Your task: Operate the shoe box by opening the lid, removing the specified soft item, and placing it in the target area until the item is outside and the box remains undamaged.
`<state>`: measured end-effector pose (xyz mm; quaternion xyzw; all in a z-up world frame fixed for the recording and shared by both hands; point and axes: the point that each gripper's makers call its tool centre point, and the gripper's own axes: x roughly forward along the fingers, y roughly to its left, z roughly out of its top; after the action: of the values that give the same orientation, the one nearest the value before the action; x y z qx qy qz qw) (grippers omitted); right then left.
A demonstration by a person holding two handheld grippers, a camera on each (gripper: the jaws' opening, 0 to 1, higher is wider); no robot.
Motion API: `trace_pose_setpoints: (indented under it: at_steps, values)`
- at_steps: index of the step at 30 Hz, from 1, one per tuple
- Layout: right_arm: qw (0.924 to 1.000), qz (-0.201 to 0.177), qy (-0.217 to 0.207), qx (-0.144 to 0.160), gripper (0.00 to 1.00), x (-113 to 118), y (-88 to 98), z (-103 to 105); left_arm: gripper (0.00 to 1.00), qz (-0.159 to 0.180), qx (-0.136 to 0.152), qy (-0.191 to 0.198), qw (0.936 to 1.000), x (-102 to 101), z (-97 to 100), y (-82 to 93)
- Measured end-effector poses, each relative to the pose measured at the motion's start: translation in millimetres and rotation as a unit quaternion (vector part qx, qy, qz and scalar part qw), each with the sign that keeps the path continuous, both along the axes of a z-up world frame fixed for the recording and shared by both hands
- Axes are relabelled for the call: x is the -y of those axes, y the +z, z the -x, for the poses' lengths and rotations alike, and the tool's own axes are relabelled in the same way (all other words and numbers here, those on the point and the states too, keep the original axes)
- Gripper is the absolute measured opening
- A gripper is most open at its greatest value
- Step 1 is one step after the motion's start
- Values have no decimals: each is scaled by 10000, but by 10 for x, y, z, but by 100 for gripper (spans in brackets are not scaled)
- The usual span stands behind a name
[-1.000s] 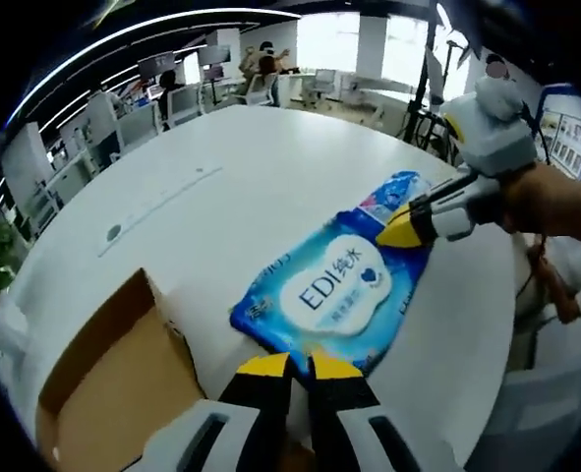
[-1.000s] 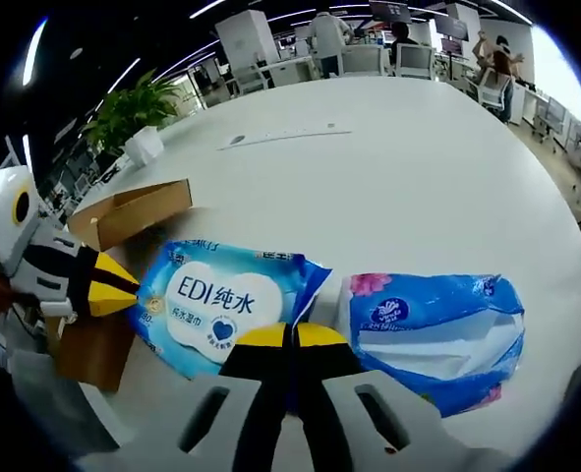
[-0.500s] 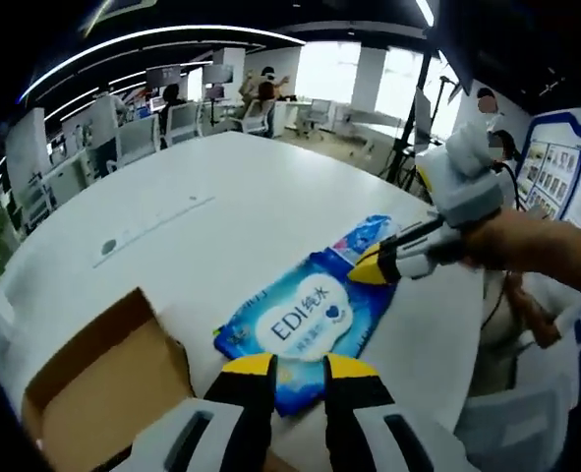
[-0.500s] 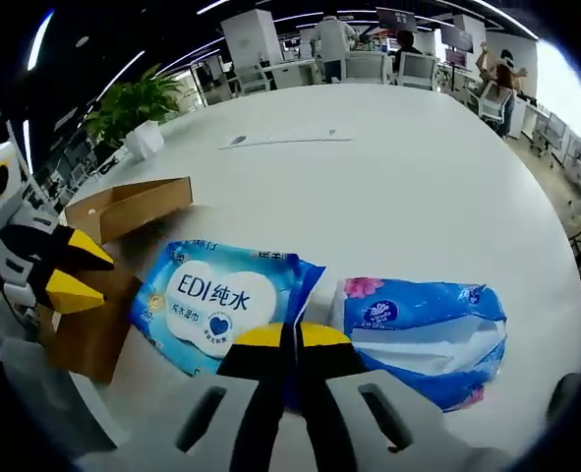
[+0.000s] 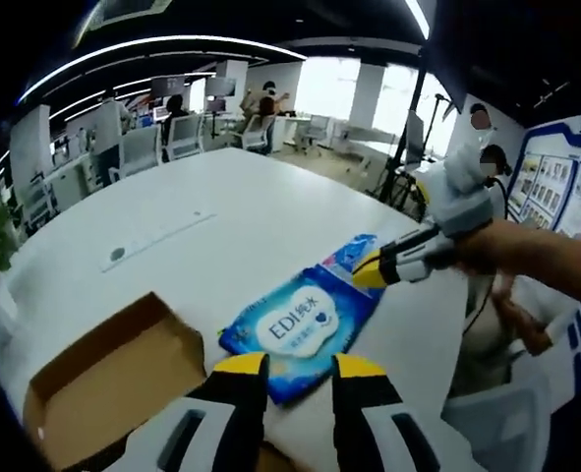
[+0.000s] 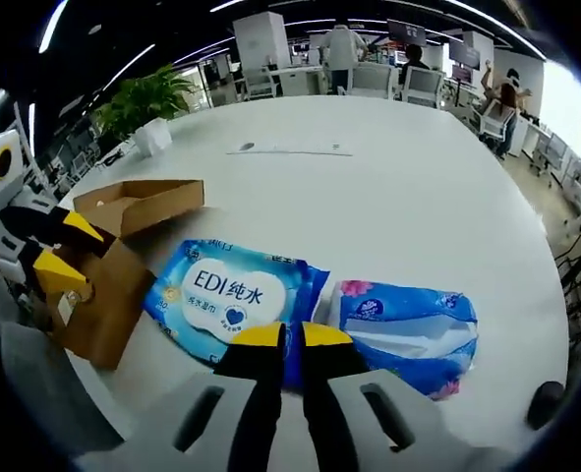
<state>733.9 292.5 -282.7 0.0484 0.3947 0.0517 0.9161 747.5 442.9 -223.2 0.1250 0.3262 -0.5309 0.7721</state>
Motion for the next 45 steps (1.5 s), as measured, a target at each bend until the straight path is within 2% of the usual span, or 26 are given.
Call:
trace_pose_setpoints:
  at_steps: [6, 11, 17, 23, 27, 32, 33, 34, 35, 40, 43, 45]
  values:
    - [9998, 94, 182, 56, 8, -61, 146, 35, 30, 88, 63, 17, 9999, -143, 14, 120]
    - [9972, 368, 655, 40, 15, -206, 259, 99, 34, 248, 84, 5, 9997, -259, 58, 251]
    - [9915, 415, 1230, -19, 23, -441, 392, 155, 39, 201, 190, -23, 9996, -473, 79, 311]
    - [9755, 624, 2104, -181, 31, -765, 498, 299, 45, 329, 247, 42, 9991, -691, 81, 407]
    - [9665, 624, 2483, -169, 35, -967, 581, 331, 47, 358, 315, 99, 9988, -838, 79, 470]
    - [9497, 610, 3070, -127, 37, -1234, 647, 369, 52, 380, 365, 165, 9985, -1005, 69, 486]
    - [9430, 597, 3272, -104, 38, -1326, 661, 375, 52, 384, 383, 179, 9984, -1042, 72, 499]
    - [9396, 606, 3367, -108, 39, -1367, 658, 369, 54, 398, 387, 193, 9983, -1069, 73, 508]
    - [9319, 641, 3568, -102, 39, -1445, 658, 372, 55, 420, 383, 219, 9981, -1116, 74, 517]
    - [9070, 625, 4165, -71, 41, -1731, 663, 360, 60, 446, 396, 266, 9979, -1308, 78, 511]
    - [8937, 633, 4441, -101, 43, -1860, 658, 352, 64, 389, 445, 286, 9978, -1420, 72, 477]
    - [8883, 657, 4544, -145, 45, -1929, 649, 330, 66, 383, 483, 308, 9976, -1517, 53, 443]
